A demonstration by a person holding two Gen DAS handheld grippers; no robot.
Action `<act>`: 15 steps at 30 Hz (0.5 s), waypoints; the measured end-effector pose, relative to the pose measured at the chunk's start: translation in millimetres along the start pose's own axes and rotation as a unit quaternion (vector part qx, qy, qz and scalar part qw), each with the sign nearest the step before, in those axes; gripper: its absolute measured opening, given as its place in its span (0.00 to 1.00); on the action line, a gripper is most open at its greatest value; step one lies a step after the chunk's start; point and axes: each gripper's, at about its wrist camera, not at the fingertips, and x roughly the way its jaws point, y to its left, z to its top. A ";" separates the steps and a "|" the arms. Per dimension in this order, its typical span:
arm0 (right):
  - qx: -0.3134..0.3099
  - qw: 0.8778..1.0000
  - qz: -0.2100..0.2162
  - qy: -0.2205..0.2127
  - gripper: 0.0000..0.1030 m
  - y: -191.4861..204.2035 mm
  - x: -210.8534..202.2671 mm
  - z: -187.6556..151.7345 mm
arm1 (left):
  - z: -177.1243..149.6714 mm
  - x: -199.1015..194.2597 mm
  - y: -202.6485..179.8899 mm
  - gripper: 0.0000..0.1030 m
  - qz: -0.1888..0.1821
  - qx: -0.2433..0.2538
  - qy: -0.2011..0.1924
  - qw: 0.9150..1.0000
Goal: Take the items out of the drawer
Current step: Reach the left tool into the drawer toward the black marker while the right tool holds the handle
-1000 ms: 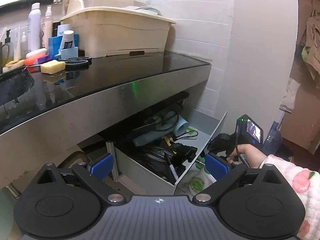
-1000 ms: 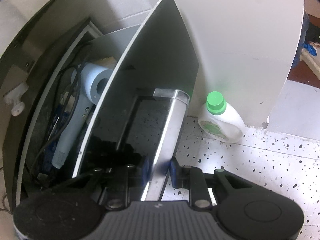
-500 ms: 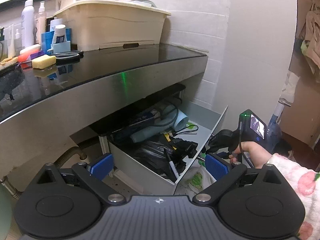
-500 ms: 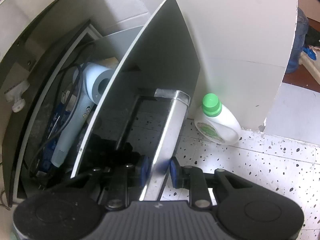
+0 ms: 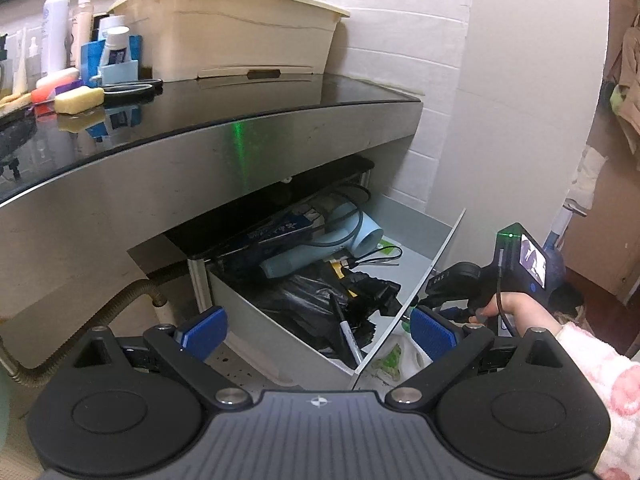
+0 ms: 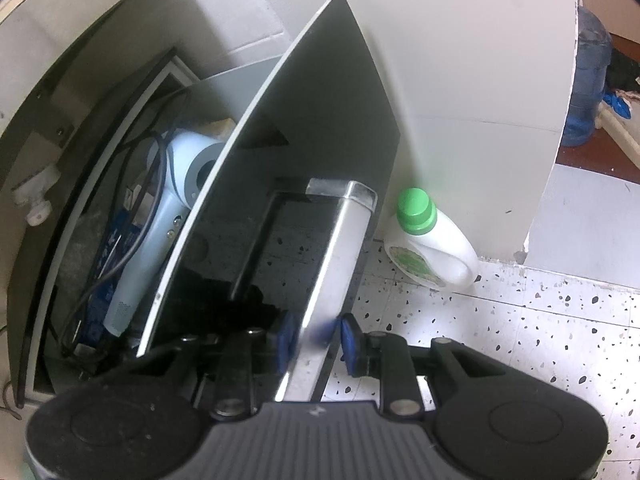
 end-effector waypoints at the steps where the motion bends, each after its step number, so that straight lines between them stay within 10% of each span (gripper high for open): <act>1: 0.001 1.000 0.001 0.000 0.22 -0.6 -0.1 0.0 | 0.5 2.3 -0.6 0.96 -0.005 -0.002 0.002 1.000; 15: 0.005 1.000 0.009 -0.007 0.28 -21.2 -8.5 -6.1 | 12.7 46.9 -11.0 0.81 -0.047 0.001 0.042 0.998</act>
